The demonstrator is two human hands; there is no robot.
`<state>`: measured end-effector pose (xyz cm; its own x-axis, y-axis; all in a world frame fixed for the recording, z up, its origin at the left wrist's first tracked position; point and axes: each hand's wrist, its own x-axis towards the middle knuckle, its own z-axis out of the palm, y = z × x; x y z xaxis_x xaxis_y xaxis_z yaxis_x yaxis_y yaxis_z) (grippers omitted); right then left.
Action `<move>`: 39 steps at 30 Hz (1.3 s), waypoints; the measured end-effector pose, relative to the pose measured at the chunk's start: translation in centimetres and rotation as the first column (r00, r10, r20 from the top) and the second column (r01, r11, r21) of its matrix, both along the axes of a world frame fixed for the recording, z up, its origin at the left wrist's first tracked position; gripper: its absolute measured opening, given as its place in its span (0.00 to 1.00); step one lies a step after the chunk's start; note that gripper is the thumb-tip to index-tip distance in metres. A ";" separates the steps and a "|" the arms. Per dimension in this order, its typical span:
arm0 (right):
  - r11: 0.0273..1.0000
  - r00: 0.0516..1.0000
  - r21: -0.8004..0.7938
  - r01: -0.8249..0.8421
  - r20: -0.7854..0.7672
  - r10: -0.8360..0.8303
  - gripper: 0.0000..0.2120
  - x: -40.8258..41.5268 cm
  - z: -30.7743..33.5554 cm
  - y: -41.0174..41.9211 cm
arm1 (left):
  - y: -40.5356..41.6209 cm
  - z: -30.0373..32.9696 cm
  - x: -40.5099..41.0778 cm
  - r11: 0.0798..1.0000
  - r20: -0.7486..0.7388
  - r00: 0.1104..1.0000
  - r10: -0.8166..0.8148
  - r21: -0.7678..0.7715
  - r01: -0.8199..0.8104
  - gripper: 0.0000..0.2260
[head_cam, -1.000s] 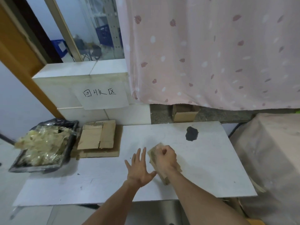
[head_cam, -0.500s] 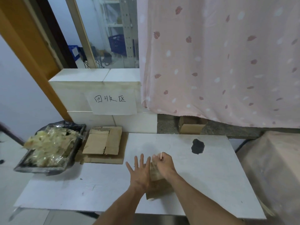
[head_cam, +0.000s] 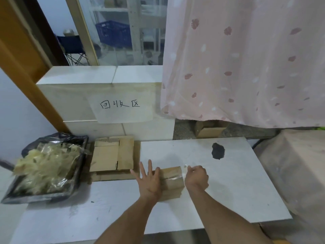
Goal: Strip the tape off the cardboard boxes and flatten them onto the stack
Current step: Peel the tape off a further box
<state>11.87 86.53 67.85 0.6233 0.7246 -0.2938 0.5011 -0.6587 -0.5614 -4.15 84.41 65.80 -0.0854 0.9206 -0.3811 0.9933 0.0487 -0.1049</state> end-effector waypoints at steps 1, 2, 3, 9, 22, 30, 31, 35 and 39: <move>1.000 0.999 -0.012 0.026 0.040 -0.026 0.12 -0.3 0.1 0.1 | 0.0 0.0 -0.6 1.000 -0.016 1.000 0.027 -0.012 -0.027 0.36; 0.999 0.996 -0.026 0.040 0.079 -0.038 0.13 -0.7 0.2 0.0 | 0.0 0.0 -1.2 0.998 -0.026 0.998 0.055 -0.023 -0.055 0.37; 0.999 0.993 -0.024 0.035 0.116 -0.032 0.14 -1.1 0.3 -0.1 | 0.2 0.0 -1.6 0.997 -0.029 0.997 0.076 -0.027 -0.077 0.37; 0.929 0.897 -0.023 -0.370 0.249 0.364 0.28 -4.9 0.1 -0.6 | 0.1 -0.2 0.4 0.995 0.085 0.992 0.095 0.009 -0.096 0.45; 0.803 0.749 -0.029 -0.595 0.344 0.567 0.16 -3.5 -2.7 -2.0 | -1.2 -0.4 5.4 0.968 0.122 0.964 0.238 0.057 -0.246 0.32; 0.792 0.734 -0.091 -0.603 0.325 0.596 0.09 -1.5 -2.6 -1.2 | -0.2 0.7 5.2 0.975 0.032 0.977 0.209 0.065 -0.211 0.33; 0.816 0.757 -0.112 -0.567 0.321 0.570 0.08 -0.8 -2.7 -1.0 | -0.1 0.9 4.7 0.975 -0.001 0.976 0.216 0.061 -0.216 0.35; 0.913 0.867 -0.113 -0.392 0.288 0.407 0.09 1.9 -2.6 0.1 | 0.1 1.2 3.7 0.972 -0.081 0.969 0.234 0.039 -0.232 0.35; 0.964 0.967 0.096 -0.249 0.069 0.244 0.08 0.9 -1.9 -0.1 | 0.5 1.6 5.3 0.969 -0.092 0.965 0.246 -0.002 -0.248 0.35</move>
<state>12.76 86.43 66.00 0.4350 0.8824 -0.1794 0.6731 -0.4510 -0.5862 1.13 84.93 67.43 -0.3440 0.8614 -0.3738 0.9371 0.2894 -0.1954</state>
